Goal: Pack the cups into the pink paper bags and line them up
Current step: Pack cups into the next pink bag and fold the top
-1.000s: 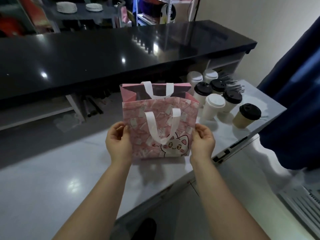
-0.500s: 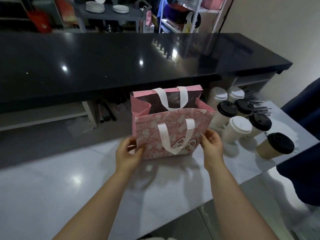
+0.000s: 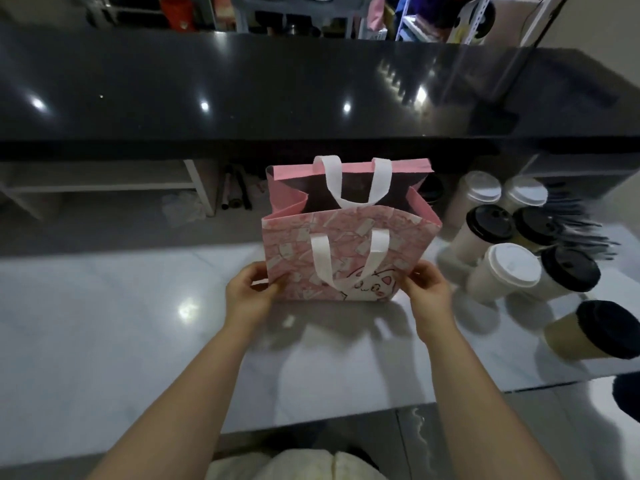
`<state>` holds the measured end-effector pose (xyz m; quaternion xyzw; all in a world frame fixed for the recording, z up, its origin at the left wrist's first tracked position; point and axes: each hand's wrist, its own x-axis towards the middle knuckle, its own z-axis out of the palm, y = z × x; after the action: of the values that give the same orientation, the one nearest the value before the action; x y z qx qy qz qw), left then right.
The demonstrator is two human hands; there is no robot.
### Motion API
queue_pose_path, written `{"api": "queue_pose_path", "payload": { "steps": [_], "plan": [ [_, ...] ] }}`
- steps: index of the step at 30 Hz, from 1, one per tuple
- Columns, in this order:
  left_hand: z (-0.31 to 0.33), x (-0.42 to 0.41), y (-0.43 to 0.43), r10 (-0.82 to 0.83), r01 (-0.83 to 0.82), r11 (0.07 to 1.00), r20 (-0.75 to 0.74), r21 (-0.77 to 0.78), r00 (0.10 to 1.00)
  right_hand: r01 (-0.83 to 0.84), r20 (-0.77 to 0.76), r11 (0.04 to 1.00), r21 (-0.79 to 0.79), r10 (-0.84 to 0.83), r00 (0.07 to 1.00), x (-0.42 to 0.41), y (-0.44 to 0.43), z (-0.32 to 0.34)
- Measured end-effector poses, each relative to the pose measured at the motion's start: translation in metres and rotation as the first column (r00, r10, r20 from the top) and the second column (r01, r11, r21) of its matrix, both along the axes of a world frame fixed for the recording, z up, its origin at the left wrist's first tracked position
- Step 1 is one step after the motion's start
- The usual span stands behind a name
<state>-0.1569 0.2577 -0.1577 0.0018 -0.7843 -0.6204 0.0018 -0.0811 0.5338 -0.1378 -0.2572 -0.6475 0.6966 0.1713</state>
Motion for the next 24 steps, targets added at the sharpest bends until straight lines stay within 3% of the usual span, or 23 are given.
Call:
{"api": "queue_pose_path", "payload": {
  "steps": [7, 11, 15, 21, 24],
  "plan": [
    [-0.006, 0.067, 0.005, 0.313, -0.314, 0.949, 0.011, 0.042, 0.950, -0.259, 0.015, 0.963, 0.070, 0.259, 0.966, 0.018, 0.026, -0.001],
    [-0.003, 0.102, 0.007, 0.375, -0.375, 0.926, 0.020, 0.030, 0.927, -0.367, 0.059, 0.925, 0.096, 0.363, 0.930, 0.035, 0.031, -0.003],
    [0.009, 0.129, 0.013, 0.427, -0.427, 0.904, 0.032, -0.021, 0.904, -0.385, 0.095, 0.914, 0.127, 0.375, 0.922, 0.052, 0.037, -0.001],
    [0.039, 0.138, 0.021, 0.416, -0.416, 0.909, -0.009, -0.021, 0.909, -0.355, 0.020, 0.922, 0.152, 0.357, 0.934, 0.069, 0.036, 0.005],
    [0.041, 0.147, 0.019, 0.491, -0.491, 0.862, -0.037, -0.125, 0.870, -0.377, 0.030, 0.910, 0.171, 0.378, 0.925, 0.079, 0.029, 0.009]
  ]
}}
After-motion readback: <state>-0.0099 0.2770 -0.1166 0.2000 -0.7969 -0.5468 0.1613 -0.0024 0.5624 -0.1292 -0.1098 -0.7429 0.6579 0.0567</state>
